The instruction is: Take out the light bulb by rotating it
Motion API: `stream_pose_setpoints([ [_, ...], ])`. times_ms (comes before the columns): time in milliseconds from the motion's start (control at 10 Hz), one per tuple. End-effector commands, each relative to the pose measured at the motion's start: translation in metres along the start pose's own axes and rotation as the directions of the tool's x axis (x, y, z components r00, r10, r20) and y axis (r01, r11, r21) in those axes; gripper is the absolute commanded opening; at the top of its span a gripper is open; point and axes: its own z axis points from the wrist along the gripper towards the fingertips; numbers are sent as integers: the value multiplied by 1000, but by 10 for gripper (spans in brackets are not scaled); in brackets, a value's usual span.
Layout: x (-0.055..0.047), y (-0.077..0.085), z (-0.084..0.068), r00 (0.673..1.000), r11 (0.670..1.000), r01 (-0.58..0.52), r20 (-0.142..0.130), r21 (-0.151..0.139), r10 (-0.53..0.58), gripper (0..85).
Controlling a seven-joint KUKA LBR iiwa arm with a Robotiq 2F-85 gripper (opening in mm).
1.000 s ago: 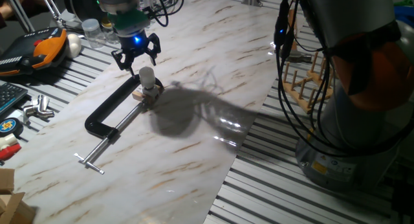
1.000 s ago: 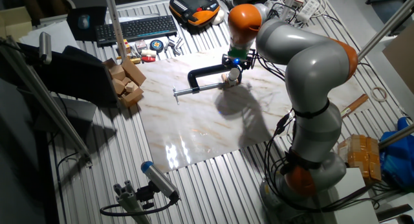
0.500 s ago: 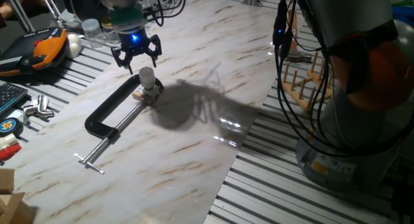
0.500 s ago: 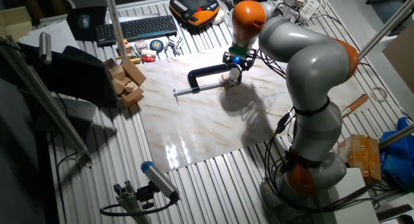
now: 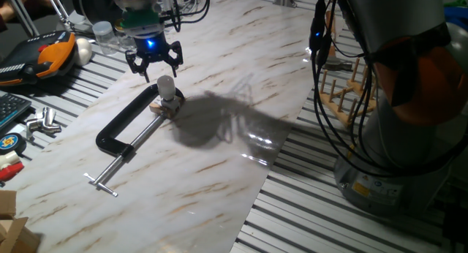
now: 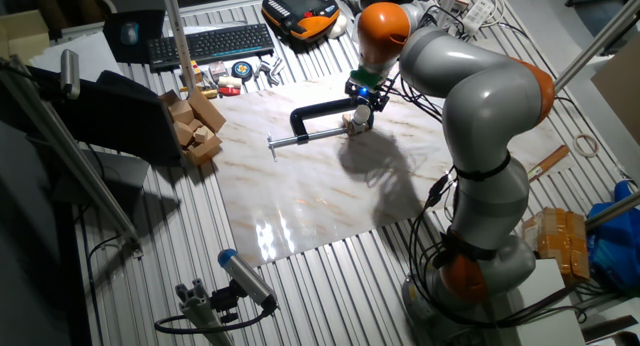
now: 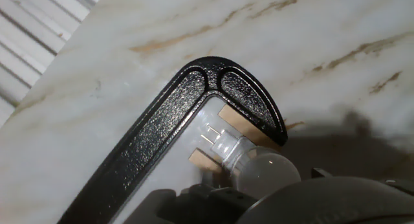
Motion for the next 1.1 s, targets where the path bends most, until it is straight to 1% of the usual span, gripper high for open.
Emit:
stream_pose_setpoints([
  [0,0,0,0,-174,-182,-979,87,89,981,680],
  [200,0,-1,0,-173,-181,-980,94,85,980,680],
  [400,0,-2,1,-164,-172,-982,90,84,982,680],
  [600,1,-4,2,-159,-167,-982,91,85,983,680],
  [1000,1,-5,1,-151,-158,-984,96,79,984,680],
])
